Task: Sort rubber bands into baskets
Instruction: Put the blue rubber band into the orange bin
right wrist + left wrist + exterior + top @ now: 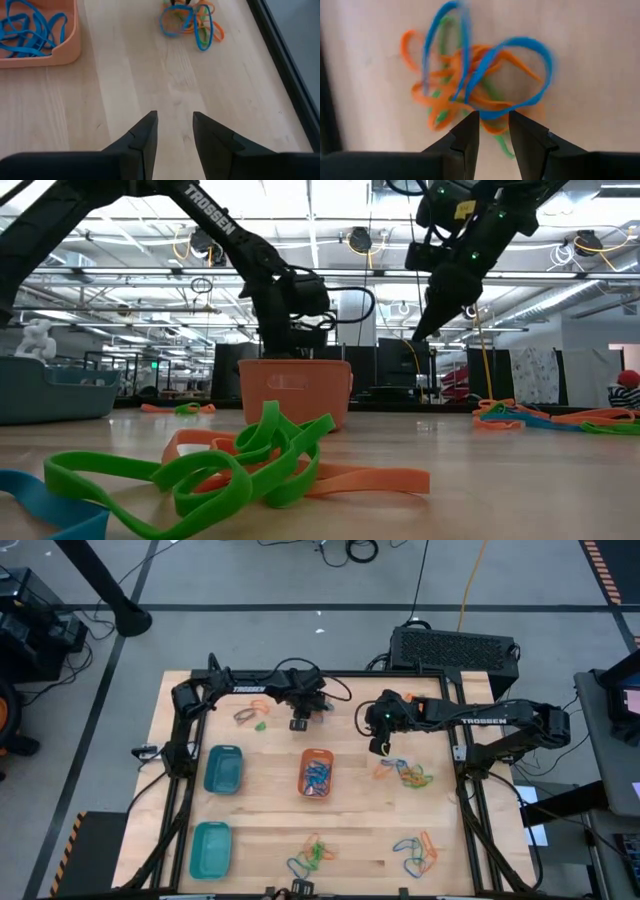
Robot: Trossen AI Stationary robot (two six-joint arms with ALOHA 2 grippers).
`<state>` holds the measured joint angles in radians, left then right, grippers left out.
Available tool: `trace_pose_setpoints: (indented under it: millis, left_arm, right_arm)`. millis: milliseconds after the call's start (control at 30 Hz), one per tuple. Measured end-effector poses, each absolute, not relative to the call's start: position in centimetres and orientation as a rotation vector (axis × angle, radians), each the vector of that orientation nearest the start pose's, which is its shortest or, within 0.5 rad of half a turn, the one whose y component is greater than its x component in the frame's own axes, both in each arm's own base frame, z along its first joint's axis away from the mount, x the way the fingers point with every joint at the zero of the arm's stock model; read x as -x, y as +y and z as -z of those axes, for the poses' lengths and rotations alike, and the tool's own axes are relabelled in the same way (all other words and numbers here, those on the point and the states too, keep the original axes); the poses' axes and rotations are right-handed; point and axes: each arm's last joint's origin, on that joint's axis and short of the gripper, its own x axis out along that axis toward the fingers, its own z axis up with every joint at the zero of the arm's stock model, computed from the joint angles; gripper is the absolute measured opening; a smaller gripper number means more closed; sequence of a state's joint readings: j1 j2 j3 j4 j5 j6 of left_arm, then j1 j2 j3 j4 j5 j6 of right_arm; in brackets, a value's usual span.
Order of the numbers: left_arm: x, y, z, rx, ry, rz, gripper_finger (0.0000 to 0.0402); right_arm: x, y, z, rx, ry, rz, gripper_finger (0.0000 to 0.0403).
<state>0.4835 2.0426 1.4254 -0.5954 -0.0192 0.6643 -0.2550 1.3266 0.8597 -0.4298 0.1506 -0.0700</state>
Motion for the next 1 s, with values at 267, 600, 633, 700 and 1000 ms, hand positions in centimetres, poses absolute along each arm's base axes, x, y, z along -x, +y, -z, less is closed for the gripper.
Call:
trace_pose_setpoints:
  millis: [267,600,633,700,1000]
  left_arm:
    - [-36.3,18.6,-16.0,-0.329,1.256,-0.004,0.0114]
    - [-36.9,17.4,-16.3,-0.338,1.219,0.061,0.0114]
    - [-37.0,17.1,-16.3,-0.353,1.218,0.076,0.0114]
    - [-37.3,16.5,-16.3,-0.385,1.214,0.103,0.0114]
    - [-37.8,15.7,-15.5,-0.446,1.238,0.134,0.0114]
  right_arm:
    - [-25.2,-7.0,-22.7,-0.004,0.926,0.353,0.0116]
    - [-25.1,-6.9,-22.4,-0.054,0.925,0.363,0.0116]
    - [-25.0,-6.8,-22.2,-0.062,0.928,0.354,0.0116]
    - [-24.8,-6.8,-21.7,-0.065,0.942,0.351,0.0116]
    - [-24.5,-6.7,-21.0,-0.080,0.954,0.358,0.0116]
